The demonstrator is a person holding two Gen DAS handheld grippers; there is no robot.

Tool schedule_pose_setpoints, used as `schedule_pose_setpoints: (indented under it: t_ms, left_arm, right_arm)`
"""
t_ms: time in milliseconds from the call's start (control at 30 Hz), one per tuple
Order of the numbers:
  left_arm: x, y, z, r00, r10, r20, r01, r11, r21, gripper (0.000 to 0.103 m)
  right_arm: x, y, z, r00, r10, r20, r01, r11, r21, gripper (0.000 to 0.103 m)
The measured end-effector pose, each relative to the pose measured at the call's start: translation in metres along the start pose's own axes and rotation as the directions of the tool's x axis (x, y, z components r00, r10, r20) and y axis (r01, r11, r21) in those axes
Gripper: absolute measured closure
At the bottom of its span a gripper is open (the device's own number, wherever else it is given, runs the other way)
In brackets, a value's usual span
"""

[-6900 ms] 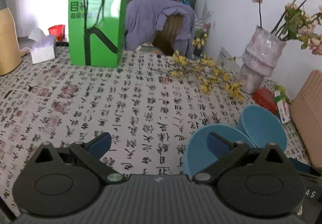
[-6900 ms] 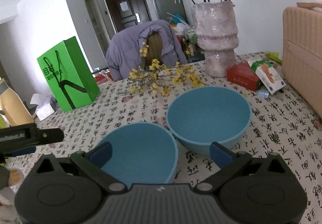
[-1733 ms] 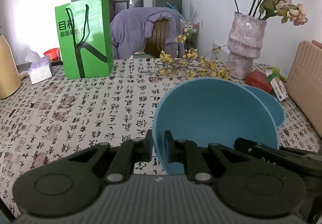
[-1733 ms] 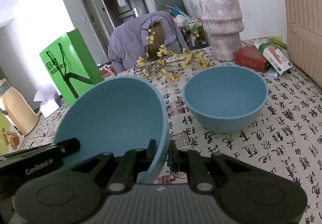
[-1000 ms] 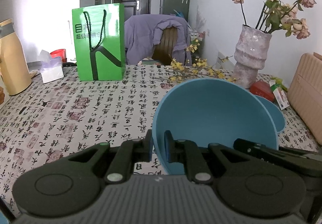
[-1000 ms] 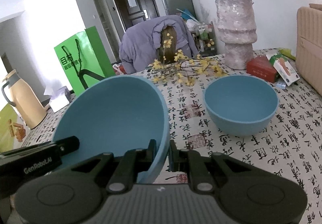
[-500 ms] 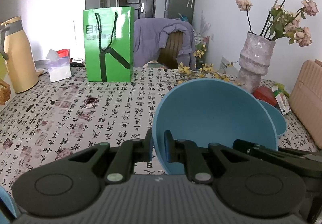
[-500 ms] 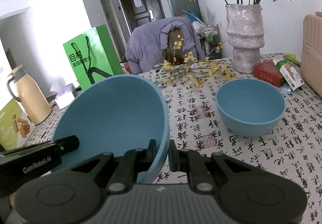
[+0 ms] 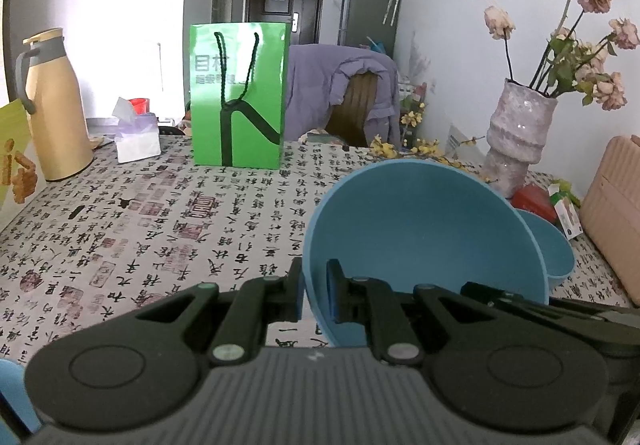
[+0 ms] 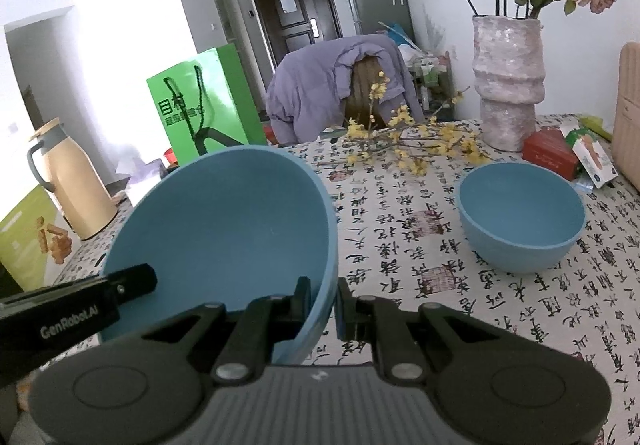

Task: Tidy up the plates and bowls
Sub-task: 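Carry the tilted blue bowl back with both grippers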

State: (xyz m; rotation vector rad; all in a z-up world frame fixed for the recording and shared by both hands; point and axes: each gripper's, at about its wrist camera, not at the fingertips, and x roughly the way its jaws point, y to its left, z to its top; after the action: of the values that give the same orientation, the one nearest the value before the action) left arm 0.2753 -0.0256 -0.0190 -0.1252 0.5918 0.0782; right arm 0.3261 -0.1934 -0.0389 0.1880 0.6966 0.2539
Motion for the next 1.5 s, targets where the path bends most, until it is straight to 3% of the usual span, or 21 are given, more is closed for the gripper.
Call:
schedule_pose_setpoints:
  t_ms: [1500]
  left_arm:
    - [-0.046,0.073,-0.015,0.997,0.063,0.041,-0.059,0.994,-0.089,0.091]
  right_arm:
    - [-0.009,0.075,-0.018,0.996,0.09,-0.028,-0.092,0.991,-0.093,0.091]
